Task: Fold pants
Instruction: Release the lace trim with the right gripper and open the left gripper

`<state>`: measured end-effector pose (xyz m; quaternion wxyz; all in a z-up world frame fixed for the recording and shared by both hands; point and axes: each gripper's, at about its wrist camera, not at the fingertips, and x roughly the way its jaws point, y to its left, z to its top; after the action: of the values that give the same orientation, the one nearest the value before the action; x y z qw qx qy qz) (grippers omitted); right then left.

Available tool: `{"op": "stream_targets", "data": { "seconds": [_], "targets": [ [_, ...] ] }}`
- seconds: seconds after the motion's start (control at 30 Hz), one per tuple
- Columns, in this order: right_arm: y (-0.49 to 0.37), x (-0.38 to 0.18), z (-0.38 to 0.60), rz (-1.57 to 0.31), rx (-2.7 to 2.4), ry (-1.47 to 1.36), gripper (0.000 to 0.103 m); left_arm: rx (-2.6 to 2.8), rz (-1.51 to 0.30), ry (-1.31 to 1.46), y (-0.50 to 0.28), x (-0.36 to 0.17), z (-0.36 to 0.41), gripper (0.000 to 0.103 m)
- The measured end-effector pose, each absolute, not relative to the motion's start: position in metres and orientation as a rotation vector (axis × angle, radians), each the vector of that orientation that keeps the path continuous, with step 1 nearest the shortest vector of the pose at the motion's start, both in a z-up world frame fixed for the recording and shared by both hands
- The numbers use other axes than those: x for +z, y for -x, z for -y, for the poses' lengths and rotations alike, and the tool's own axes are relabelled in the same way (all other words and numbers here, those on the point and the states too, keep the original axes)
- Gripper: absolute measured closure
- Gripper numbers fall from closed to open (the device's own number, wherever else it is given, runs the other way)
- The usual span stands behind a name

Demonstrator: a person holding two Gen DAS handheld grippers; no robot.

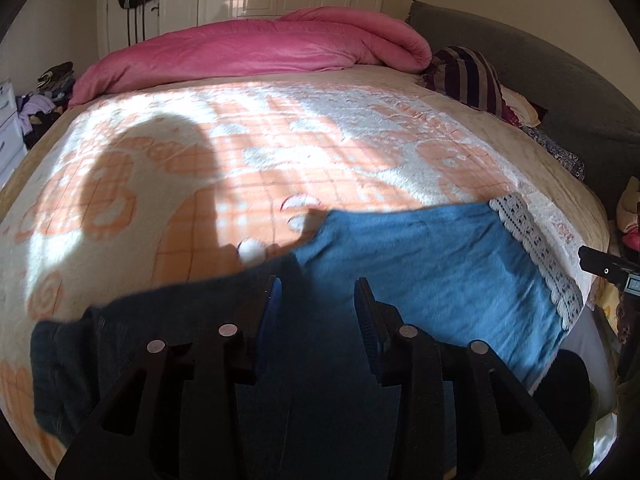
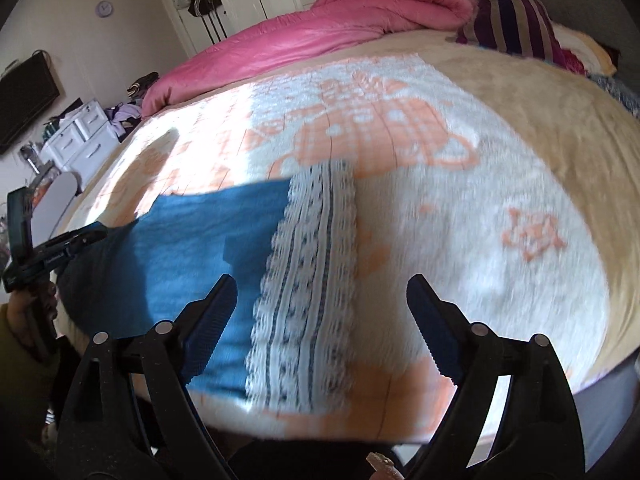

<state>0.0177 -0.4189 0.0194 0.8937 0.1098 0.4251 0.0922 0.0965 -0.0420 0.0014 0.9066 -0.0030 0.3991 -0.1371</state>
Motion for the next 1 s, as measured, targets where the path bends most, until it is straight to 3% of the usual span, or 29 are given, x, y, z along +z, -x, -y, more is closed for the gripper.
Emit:
{"op": "stream_targets", "data": {
  "seconds": [0.13,0.33,0.4,0.5,0.53,0.57,0.83,1.0],
  "targets": [
    [-0.002,0.005,0.418,-0.908,0.213,-0.258,0.024,-0.244,-0.857,0.031,-0.081,-0.009,0.021,0.066],
    [0.002,-0.012,0.411,-0.933,0.26,-0.25,0.034,-0.139,-0.91,0.033,-0.076,-0.026,-0.012,0.066],
    [-0.002,-0.016,0.407,-0.939,0.276,-0.244,0.042,-0.12,-0.922,0.043,-0.076,-0.032,-0.02,0.066],
    [-0.007,-0.019,0.394,-0.953,0.281,-0.201,0.062,-0.104,-0.915,0.042,-0.074,-0.034,-0.025,0.066],
    [-0.008,-0.019,0.391,-0.954,0.297,-0.193,0.077,-0.099,-0.912,0.039,-0.074,-0.035,-0.025,0.066],
    [-0.009,-0.018,0.388,-0.953,0.332,-0.201,0.084,-0.095,-0.909,0.042,-0.074,-0.035,-0.027,0.066],
    [0.004,-0.016,0.402,-1.004,0.275,-0.213,0.087,-0.098,-0.904,0.054,-0.072,-0.037,-0.032,0.066],
    [0.005,-0.025,0.405,-1.004,0.248,-0.244,0.083,-0.097,-0.903,0.052,-0.072,-0.039,-0.032,0.066]
  ]
}}
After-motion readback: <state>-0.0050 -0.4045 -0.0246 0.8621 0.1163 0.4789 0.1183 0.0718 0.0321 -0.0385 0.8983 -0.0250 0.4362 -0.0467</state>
